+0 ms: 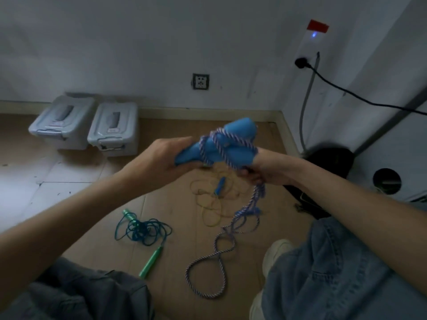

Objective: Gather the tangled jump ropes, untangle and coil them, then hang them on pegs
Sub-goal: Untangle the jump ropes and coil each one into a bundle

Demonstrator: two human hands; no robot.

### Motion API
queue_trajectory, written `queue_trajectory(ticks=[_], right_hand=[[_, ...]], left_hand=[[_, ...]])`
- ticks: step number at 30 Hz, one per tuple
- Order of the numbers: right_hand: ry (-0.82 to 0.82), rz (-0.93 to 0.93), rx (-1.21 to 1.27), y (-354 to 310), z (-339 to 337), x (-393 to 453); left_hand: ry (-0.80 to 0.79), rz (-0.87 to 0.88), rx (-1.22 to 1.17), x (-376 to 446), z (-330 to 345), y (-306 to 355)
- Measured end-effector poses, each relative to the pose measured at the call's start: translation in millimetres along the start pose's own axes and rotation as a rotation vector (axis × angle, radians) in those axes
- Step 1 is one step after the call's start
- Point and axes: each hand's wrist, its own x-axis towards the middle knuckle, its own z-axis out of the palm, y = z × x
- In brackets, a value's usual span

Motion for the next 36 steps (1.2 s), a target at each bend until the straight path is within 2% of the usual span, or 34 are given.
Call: queue_trajectory(ticks=[4,5,7,9,11,12,14,16,17,19,21,23,24,25,26,27,28,29,30,32,34,36], right_hand=[[-0.012,-0.066,0.086,-3.9,39.3,-0.4],[-0.018,-0.093,0.065,-7.1,46.9,-1.7],[-0.093,-0.126,-0.001,-15.4,53.6,-6.5],[-0.144,-0.168,-0.044,-24.6,50.6,-11.6],[-0.099,-0.193,-0.046,-31.5,44.3,-11.9],[-0.037,-0.185,-0.017,-32.7,39.7,-9.3],[0.097,-0.157,0.064,-31.6,31.9,-2.1],[0.194,-0.127,0.051,-27.0,26.0,4.8],[0.251,-0.113,-0.045,-23.6,23.6,7.7],[0.360,-0.088,-0.397,-20.0,18.8,7.6],[0.372,-0.011,-0.819,-13.2,10.2,9.8],[0.455,0.068,-1.053,-11.1,8.0,11.5],[0.477,0.032,-1.134,-11.6,6.2,8.6],[0.072,0.005,-0.872,-12.8,11.5,2.2],[-0.230,-0.087,-0.713,-4.6,14.5,1.4],[-0.354,-0.188,-0.367,-8.6,25.7,-7.2],[-0.255,0.001,-0.323,-5.3,28.8,-5.1],[-0.060,0.040,-0.342,-1.1,28.1,-1.5],[0.042,-0.066,-0.470,2.1,28.9,2.6],[0.028,-0.091,-0.499,6.8,29.5,5.1],[-0.059,-0.107,-0.228,5.4,33.2,7.0],[-0.145,-0.178,0.176,2.6,32.8,7.5]], left_hand=[[0.282,-0.500,-0.335,8.8,10.3,-23.0],[0.299,-0.612,-0.293,9.8,13.2,-30.5],[0.163,-0.748,-0.014,6.3,16.2,-46.4],[-0.126,-0.775,0.219,-2.0,19.5,-55.2],[-0.421,-0.687,0.348,-11.1,32.0,-50.7],[-0.530,-0.580,0.408,-15.8,40.7,-43.8],[-0.626,-0.303,0.515,-23.9,56.1,-28.6],[-0.601,-0.076,0.592,-26.9,61.2,-14.4],[-0.556,0.052,0.608,-26.2,59.0,-6.5],[-0.477,0.308,0.608,-21.3,47.1,5.1],[-0.422,0.397,0.535,-13.7,30.1,10.5],[-0.396,0.405,0.396,-7.6,15.5,9.4],[-0.401,0.349,0.262,-4.2,8.4,10.0],[-0.373,0.255,0.114,-2.0,3.0,9.6],[-0.319,0.140,-0.027,-0.5,-0.9,9.6],[-0.262,0.018,-0.163,-0.2,-3.1,10.4],[-0.207,-0.086,-0.299,-0.1,-4.9,11.8],[-0.157,-0.150,-0.439,0.6,-6.4,13.5],[-0.116,-0.181,-0.561,1.5,-7.4,15.3],[-0.093,-0.209,-0.679,3.7,-8.0,17.7],[-0.072,-0.250,-0.704,6.2,-9.5,17.6],[-0.018,-0.331,-0.720,9.2,-11.8,17.3]])
